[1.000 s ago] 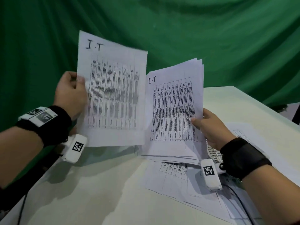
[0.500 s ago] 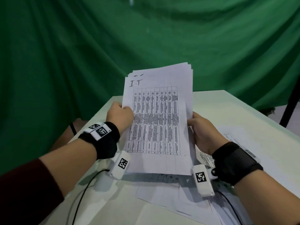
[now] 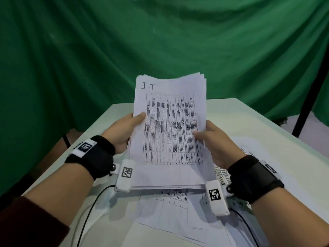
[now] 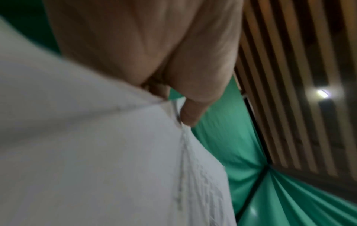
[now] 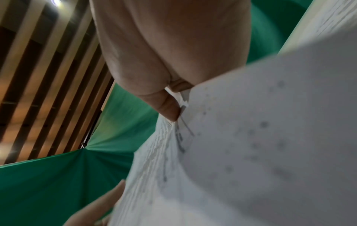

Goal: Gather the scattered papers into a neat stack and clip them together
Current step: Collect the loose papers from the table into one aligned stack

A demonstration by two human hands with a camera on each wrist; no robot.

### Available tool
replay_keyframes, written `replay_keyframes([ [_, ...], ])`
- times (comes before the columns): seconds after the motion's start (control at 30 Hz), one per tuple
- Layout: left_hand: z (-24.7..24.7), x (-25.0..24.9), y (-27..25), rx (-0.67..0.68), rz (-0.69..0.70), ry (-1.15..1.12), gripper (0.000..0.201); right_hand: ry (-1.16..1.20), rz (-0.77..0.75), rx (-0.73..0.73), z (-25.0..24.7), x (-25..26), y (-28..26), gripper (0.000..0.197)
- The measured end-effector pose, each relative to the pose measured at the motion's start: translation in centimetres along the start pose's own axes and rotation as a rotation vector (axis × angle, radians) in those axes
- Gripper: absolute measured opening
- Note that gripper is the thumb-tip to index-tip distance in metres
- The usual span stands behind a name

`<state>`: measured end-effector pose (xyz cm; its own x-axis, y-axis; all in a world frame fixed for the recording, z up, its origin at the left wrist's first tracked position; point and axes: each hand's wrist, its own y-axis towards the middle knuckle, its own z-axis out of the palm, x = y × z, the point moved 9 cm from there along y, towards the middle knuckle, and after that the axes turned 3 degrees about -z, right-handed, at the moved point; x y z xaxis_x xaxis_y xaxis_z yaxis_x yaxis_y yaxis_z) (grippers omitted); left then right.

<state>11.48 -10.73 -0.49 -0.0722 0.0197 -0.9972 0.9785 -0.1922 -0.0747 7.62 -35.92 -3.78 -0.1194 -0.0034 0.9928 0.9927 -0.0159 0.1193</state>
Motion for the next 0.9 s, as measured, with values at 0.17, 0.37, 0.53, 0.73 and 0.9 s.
replay_keyframes([
  [0.17, -0.1, 3.9, -0.3, 0.158, 0.014, -0.001, 0.042, 0.005, 0.009, 0.028, 0.1, 0.2, 0.0, 0.042],
  [0.37, -2.3, 4.8, 0.8, 0.011, 0.112, -0.074, 0.034, 0.017, 0.046, 0.019, 0.8, -0.1, -0.5, 0.022],
  [0.53, -4.9, 3.9, 0.7, -0.062, 0.209, -0.142, 0.027, -0.072, 0.104, 0.006, 0.1, 0.7, -1.1, 0.025],
  [0.73, -4.9, 3.5, 0.7, -0.05, 0.278, -0.163, 0.028, -0.422, 0.091, -0.059, -4.1, 3.6, -1.2, 0.033],
  [0.9, -4.4, 3.5, 0.4, -0.024, 0.283, -0.158, 0.038, -1.138, 0.296, 0.004, -10.6, 3.9, -2.8, 0.052],
])
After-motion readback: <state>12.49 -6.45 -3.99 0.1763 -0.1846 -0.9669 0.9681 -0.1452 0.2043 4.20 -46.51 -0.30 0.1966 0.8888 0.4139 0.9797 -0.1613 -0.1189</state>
